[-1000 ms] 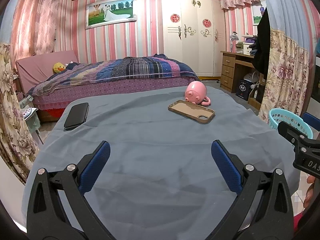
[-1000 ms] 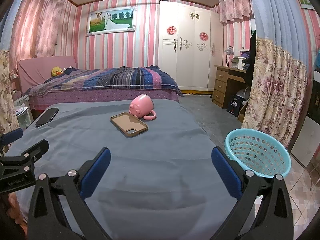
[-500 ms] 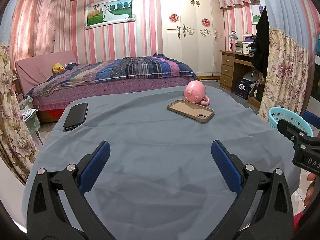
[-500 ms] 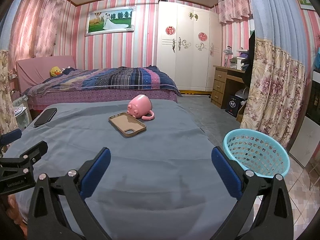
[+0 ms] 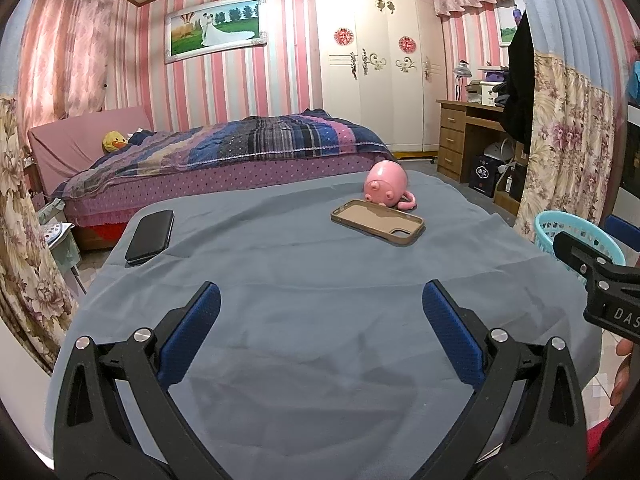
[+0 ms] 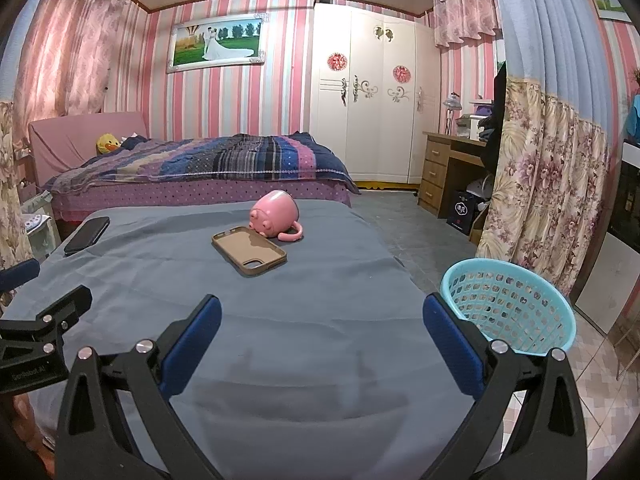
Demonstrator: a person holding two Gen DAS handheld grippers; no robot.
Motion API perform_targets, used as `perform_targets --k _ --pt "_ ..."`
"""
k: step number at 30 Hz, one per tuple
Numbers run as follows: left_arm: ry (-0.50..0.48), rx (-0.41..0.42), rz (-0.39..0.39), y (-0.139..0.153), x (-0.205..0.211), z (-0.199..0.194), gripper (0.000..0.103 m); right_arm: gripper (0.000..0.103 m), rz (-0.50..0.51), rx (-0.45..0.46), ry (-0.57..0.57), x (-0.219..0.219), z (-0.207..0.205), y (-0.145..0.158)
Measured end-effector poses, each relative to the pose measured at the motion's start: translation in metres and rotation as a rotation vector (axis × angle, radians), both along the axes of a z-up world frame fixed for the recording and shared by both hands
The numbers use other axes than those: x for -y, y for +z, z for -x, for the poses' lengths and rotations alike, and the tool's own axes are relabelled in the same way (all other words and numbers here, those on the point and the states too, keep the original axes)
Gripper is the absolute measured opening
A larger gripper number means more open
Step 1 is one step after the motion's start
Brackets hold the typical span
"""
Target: Collect trash
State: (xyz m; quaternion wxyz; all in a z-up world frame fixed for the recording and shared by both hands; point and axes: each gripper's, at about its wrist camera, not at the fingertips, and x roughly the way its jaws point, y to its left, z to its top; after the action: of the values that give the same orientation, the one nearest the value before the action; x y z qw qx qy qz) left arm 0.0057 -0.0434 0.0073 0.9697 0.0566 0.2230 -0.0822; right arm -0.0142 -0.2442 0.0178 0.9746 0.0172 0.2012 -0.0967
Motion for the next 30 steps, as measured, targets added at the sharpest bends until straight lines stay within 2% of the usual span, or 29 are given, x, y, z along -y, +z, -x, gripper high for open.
perform_targets --k 30 --pt "0.001 -0.002 -0.002 0.0002 0.0 0.0003 0.098 0.098 0.007 0.003 0.0 0.0009 0.0016 0.0015"
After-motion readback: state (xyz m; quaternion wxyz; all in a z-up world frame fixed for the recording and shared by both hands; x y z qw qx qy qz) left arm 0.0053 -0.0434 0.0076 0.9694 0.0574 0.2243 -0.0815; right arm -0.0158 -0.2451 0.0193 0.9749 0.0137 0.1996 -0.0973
